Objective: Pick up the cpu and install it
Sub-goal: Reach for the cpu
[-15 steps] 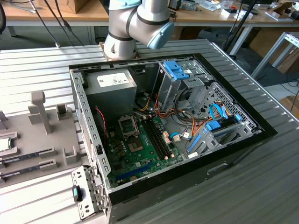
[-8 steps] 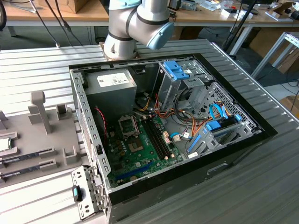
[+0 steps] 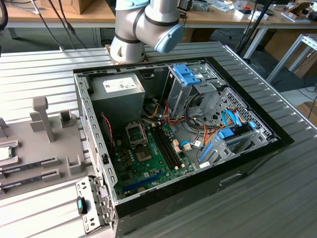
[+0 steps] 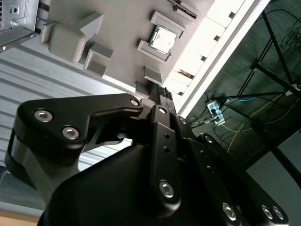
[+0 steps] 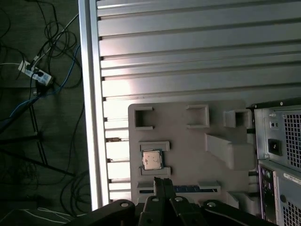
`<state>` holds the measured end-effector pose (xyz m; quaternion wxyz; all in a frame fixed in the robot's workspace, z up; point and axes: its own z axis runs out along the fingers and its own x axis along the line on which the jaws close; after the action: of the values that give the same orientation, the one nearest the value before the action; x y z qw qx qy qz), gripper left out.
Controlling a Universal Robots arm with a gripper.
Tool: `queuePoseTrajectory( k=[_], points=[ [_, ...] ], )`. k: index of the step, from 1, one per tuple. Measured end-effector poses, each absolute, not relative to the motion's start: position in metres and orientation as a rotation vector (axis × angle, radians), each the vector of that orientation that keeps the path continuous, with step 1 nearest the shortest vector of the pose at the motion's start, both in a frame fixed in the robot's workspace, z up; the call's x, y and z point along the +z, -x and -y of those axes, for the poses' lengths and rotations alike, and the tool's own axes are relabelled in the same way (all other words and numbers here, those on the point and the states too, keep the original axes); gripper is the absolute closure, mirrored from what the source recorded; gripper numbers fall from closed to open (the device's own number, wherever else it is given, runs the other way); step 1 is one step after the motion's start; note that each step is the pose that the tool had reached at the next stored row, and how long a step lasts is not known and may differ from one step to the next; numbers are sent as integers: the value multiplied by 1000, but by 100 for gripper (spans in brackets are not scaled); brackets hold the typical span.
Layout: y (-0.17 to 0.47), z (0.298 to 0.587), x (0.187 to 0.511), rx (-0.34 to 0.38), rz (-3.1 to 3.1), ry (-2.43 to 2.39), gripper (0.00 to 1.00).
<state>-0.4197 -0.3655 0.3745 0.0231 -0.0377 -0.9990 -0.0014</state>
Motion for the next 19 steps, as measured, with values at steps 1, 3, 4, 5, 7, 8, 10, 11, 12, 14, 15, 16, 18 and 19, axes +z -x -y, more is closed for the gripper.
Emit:
queuePoseTrajectory(
  k=[1,3,4,5,7,8,10,11,12,14,15,16,18,19],
  points=[
    [420,364,374,-4,3093,117,89],
    [420,363,371,-4,3093,117,89],
    [420,363,369,-4,3093,117,89],
    [420,363,367,-4,3093,117,89],
    [420,363,365,-4,3093,117,89],
    [420,363,365,-4,3093,117,89],
    [420,363,363,-4,3093,117,89],
    [420,363,362,-4,3093,117,89],
    [420,363,361,-4,3093,115,89],
    [420,363,359,-3,3095,67,89],
    [420,363,359,-3,3095,43,89],
    [420,363,358,-3,3095,43,89],
    [420,363,357,-3,3095,43,89],
    [420,363,357,-3,3095,43,89]
  ],
)
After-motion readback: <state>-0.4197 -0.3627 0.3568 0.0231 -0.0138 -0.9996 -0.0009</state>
